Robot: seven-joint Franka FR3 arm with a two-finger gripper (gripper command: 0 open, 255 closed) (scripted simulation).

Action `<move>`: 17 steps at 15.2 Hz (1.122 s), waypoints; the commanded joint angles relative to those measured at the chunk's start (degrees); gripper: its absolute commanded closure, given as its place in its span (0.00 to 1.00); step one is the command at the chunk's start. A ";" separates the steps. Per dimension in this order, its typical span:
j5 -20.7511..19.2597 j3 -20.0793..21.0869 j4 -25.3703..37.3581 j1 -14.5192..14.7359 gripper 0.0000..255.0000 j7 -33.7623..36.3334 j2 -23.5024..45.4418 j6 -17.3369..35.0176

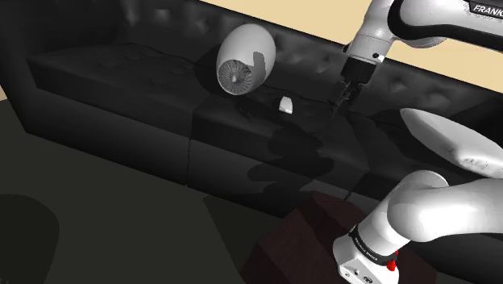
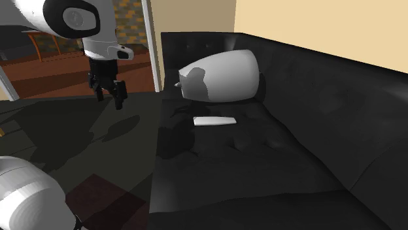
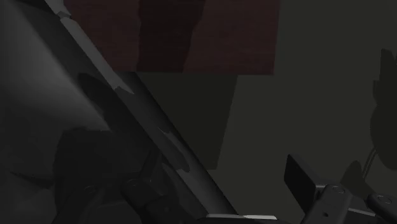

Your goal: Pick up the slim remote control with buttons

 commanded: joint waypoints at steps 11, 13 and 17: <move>-0.57 0.19 9.58 -4.53 0.00 9.66 20.78 11.37; -0.79 -0.03 12.15 -5.37 0.00 11.56 24.86 12.90; -1.23 -0.80 17.87 -6.89 0.00 15.27 32.88 15.24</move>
